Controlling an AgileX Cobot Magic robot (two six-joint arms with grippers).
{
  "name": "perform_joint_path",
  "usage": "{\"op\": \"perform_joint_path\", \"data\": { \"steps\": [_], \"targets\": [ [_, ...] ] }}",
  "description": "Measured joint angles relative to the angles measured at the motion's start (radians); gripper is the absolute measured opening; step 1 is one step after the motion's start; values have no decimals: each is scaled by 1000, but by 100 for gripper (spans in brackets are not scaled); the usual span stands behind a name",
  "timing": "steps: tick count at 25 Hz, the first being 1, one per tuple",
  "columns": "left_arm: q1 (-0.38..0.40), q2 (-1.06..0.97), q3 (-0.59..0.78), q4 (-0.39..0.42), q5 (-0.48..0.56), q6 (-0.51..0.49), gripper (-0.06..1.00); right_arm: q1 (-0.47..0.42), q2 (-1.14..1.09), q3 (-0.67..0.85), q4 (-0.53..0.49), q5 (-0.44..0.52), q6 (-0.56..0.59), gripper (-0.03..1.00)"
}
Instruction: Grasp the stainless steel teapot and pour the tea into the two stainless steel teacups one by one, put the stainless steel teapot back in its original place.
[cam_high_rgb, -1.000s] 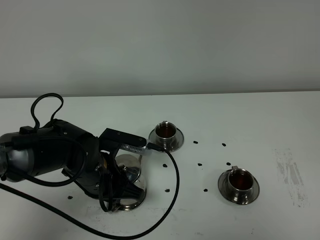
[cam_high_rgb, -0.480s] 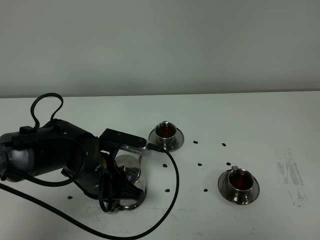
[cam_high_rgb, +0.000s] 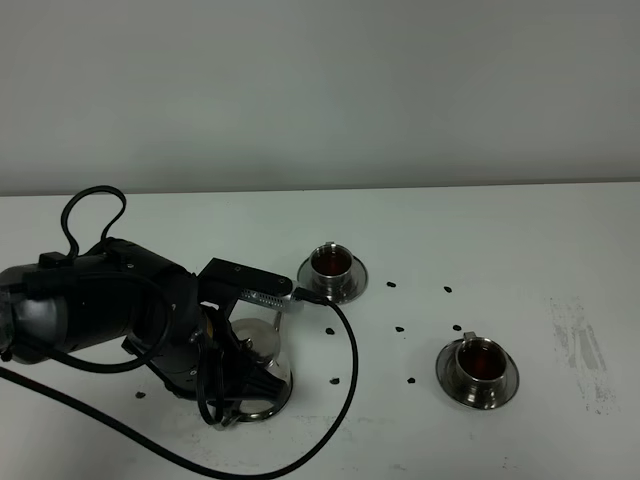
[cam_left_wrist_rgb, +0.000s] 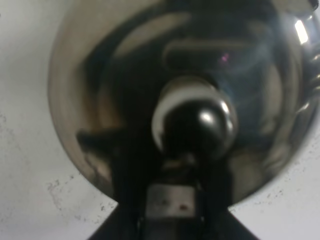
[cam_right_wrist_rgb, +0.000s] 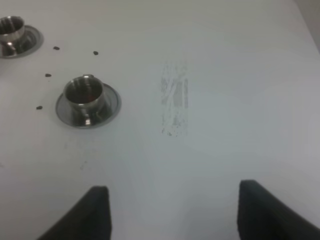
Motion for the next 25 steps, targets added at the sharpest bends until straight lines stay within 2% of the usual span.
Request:
{"op": "perform_joint_path", "data": {
  "steps": [4,7,13,20,25],
  "targets": [
    [0,0,0,-3,0,0,51,0,0,0,0,0,0,56],
    [0,0,0,-16,0,0,56,0,0,0,0,0,0,56],
    [0,-14,0,-24,1,0,58,0,0,0,0,0,0,56],
    [0,-157,0,-24,1,0,58,0,0,0,0,0,0,56],
    [52,-291,-1,-7,43,3,57,0,0,0,0,0,0,56]
  ]
}}
